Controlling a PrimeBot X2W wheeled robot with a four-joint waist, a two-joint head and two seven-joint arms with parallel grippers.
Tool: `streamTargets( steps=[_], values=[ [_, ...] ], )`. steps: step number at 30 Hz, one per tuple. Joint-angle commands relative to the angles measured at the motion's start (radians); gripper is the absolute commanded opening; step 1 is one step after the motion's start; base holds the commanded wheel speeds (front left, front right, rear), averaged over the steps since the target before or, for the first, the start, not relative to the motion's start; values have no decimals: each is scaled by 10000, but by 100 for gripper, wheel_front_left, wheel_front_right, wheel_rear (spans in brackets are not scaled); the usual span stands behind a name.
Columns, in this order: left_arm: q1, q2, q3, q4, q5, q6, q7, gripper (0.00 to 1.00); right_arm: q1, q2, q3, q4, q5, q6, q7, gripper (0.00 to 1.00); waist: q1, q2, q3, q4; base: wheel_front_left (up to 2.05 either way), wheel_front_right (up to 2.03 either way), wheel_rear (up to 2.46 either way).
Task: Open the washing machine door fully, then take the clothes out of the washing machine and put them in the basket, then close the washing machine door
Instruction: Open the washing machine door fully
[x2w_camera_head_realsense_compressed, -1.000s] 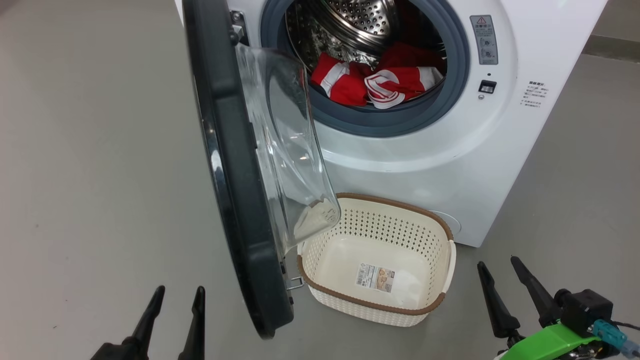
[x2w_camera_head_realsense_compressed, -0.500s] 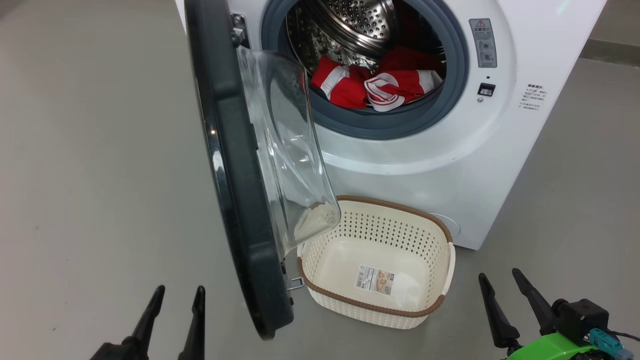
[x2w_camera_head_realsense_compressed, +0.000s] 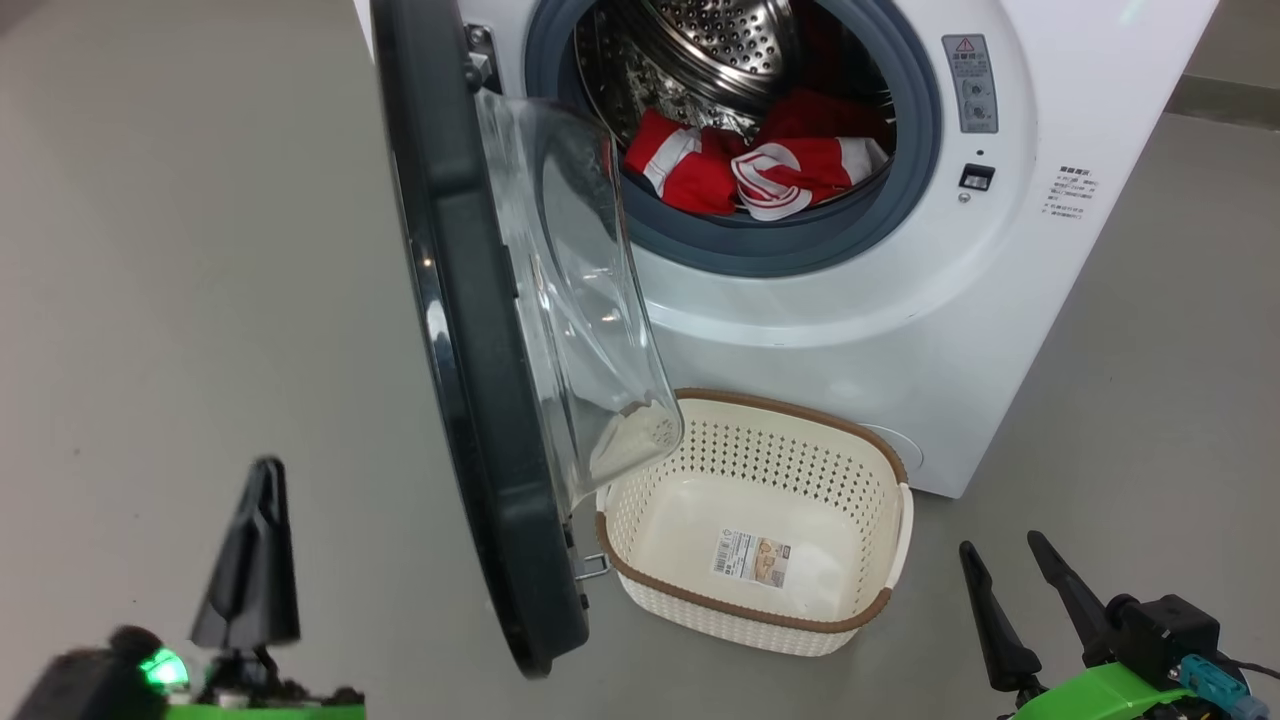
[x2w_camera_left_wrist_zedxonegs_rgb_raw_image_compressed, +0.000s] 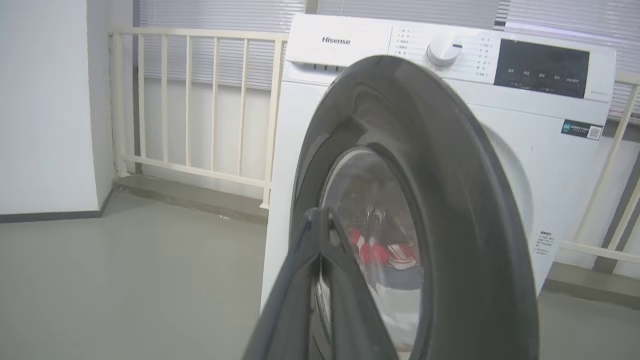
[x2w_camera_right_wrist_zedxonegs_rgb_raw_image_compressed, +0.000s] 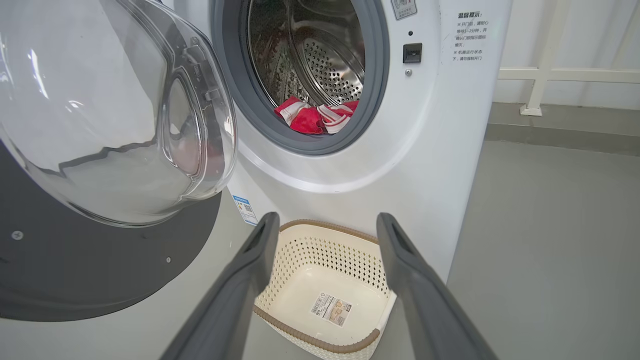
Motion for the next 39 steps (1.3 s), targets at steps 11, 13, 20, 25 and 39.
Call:
streamTargets(
  steps=[11, 13, 20, 25, 39],
  values=[
    [-403, 104, -1652, -3037, -38, 207, -88, 0, -95, -97, 201, -324, -187, 63, -93, 100, 0, 0, 57, -17, 0, 0, 0],
    [-335, 104, -2336, -3131, -136, 188, -88, 0, -108, -106, 215, -323, -203, 63, -93, 100, 0, 0, 74, -24, 0, 0, 0],
    [-75, 104, -4537, -1911, -588, 113, -88, 0, -221, -117, 288, -289, -255, 63, -93, 100, 0, 0, 206, -92, 0, 0, 0],
    [-244, 104, -4854, -768, -801, 199, -88, 0, -360, -119, 406, -213, -289, 63, -93, 100, 0, 0, 307, -182, 0, 0, 0],
    [-908, 104, -4284, 1263, -1636, 513, -88, 0, -486, -126, 355, -280, -369, 63, -93, 100, 0, 0, 365, -229, 0, 0, 0]
  ],
)
